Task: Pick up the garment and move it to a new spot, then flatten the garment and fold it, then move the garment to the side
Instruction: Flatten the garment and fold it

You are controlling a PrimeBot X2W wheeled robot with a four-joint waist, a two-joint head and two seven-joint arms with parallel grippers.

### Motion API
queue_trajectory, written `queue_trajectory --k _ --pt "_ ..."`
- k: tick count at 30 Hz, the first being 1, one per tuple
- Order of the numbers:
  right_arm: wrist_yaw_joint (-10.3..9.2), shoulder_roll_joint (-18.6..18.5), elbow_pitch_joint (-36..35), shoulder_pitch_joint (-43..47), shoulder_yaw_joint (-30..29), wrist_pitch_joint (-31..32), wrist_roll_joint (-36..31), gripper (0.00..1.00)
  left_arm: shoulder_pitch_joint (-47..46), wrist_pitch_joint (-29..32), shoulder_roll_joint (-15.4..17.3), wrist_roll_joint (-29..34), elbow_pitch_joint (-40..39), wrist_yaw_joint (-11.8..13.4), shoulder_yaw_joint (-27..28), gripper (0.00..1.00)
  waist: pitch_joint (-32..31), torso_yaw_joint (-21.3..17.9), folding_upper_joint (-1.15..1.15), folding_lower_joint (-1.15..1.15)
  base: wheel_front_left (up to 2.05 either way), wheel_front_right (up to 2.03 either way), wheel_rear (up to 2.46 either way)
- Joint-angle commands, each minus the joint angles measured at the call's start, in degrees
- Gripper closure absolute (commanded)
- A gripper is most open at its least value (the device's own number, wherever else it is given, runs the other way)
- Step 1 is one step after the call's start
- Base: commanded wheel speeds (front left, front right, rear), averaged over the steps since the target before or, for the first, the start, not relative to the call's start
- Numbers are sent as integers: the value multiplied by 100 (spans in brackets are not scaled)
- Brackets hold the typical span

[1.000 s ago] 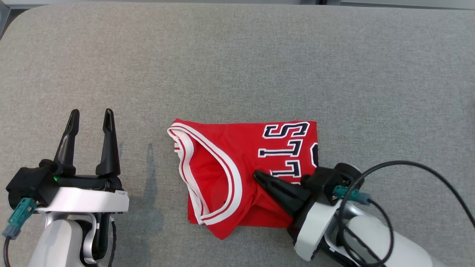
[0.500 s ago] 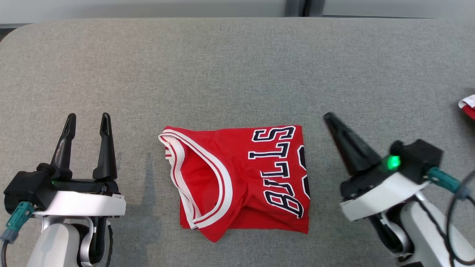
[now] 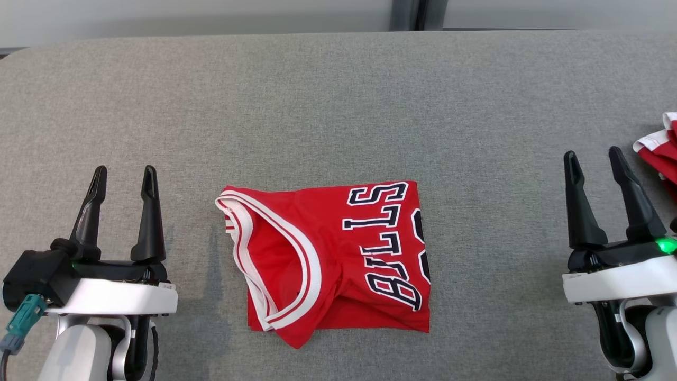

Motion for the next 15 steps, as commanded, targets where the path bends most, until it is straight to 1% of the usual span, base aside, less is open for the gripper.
queue_trajectory --k 1,15 --pt "2 23 -55 84 -89 14 -64 0 62 -7 52 48 -28 38 11 0 -25 -23 0 0 0 0 0" --pt "2 100 -200 475 -263 188 -187 0 264 74 86 25 -86 94 -60 0 -277 -119 0 0 0 0 0"
